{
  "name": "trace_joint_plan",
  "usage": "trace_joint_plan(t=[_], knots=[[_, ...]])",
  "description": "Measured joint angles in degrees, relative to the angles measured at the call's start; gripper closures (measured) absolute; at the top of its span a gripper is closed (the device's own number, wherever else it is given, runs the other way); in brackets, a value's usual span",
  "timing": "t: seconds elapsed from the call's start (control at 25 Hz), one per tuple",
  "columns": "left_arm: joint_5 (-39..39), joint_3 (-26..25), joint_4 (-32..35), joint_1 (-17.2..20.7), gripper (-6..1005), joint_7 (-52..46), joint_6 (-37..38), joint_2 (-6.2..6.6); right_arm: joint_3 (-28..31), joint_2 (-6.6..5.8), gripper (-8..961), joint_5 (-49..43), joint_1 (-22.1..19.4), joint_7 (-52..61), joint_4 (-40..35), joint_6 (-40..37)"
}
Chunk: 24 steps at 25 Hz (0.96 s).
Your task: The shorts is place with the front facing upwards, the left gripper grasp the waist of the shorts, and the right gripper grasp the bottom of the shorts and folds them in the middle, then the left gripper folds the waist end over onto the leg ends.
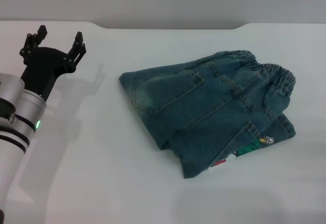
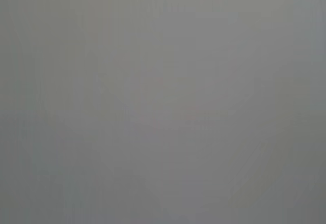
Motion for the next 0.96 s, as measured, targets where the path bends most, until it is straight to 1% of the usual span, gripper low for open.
trace_joint_plan(t=[0.2,0.28,0.48,0.72,0.96], knots=[[0.08,0.3,1.56,-0.6,159,1.05,0.06,-0.05,-5.63,0.02,572,4.51,-0.76,-3.72,0.49,-5.11],[0.09,0.32,1.62,-0.62,159,1.28,0.01,-0.05,-6.61,0.04,496,4.81,-0.84,-4.42,0.53,-5.89],[0.1,0.35,1.75,-0.64,159,1.43,0.1,-0.03,-7.1,0.06,350,4.87,-0.89,-4.7,0.56,-5.87],[0.1,0.45,1.8,-0.37,159,1.07,-0.1,-0.02,-8.25,0.09,350,4.95,-0.97,-4.73,0.3,-5.72],[0.1,1.9,1.43,0.33,159,1.01,0.21,-0.09,-8.49,0.09,350,4.97,-1.04,-4.76,0.31,-5.66]])
